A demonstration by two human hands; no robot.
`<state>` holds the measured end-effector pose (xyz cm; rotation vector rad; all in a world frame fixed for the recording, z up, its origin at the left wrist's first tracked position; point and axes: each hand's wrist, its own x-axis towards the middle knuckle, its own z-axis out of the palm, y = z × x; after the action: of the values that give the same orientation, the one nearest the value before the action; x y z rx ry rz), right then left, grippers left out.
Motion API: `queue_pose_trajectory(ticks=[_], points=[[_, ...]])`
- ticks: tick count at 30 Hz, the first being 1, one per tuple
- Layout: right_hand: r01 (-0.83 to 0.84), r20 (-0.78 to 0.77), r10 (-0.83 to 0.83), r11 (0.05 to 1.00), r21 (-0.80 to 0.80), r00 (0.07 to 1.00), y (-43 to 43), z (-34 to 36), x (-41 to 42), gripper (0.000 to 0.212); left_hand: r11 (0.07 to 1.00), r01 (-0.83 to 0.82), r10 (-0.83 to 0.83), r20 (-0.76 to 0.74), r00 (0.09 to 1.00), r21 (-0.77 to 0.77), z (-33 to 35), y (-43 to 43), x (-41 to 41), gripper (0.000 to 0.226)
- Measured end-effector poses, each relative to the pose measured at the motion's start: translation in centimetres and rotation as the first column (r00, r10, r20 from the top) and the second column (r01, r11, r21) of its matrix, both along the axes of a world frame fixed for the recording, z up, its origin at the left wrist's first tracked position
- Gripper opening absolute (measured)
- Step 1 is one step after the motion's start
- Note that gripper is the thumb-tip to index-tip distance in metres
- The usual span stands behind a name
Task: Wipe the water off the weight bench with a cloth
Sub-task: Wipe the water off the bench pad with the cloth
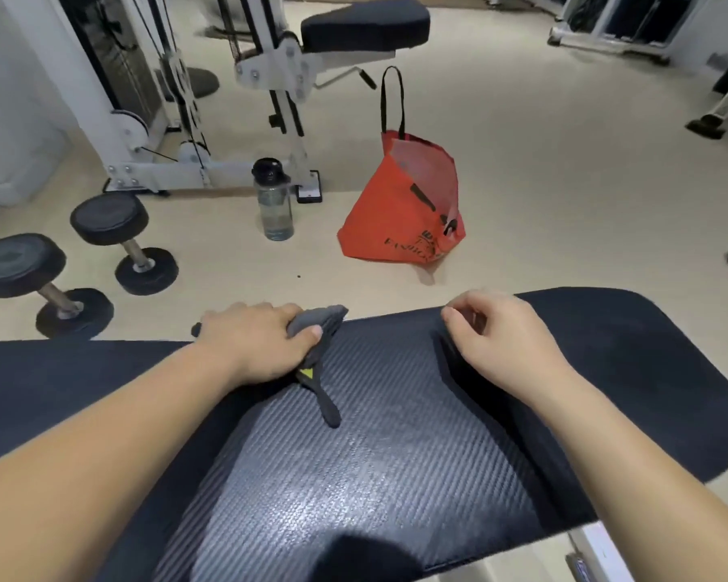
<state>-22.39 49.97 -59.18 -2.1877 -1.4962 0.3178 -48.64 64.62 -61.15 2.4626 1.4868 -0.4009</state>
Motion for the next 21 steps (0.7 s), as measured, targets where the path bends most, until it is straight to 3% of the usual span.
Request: queue_pose_trajectory(ticks=[8,12,16,21], points=[[0.209,0.158,-0.219,0.975,0.077,0.963,-3.9,-0.2,12.9,0.024,0.996,0.084,-0.085,0.066,0.994,0.016,-0.8,-3.0,14.6,0.064],[0.439,0.196,-0.422,0.896,-0.057,0.885,-7.1,-0.9,18.9,0.044,0.991,0.128,-0.13,0.086,0.988,0.03,-1.1,-4.6,22.9,0.065],[0.484,0.095,-0.475,0.855,-0.188,0.875,-9.8,-1.4,22.5,0.044,0.986,0.165,-0.166,0.177,0.97,0.017,-1.0,-6.0,29.8,0.06],[0.523,-0.121,-0.527,0.85,-0.066,0.841,-12.4,-1.2,24.6,0.033,0.959,0.281,-0.284,0.085,0.955,0.047,-0.6,-9.9,39.7,0.065]])
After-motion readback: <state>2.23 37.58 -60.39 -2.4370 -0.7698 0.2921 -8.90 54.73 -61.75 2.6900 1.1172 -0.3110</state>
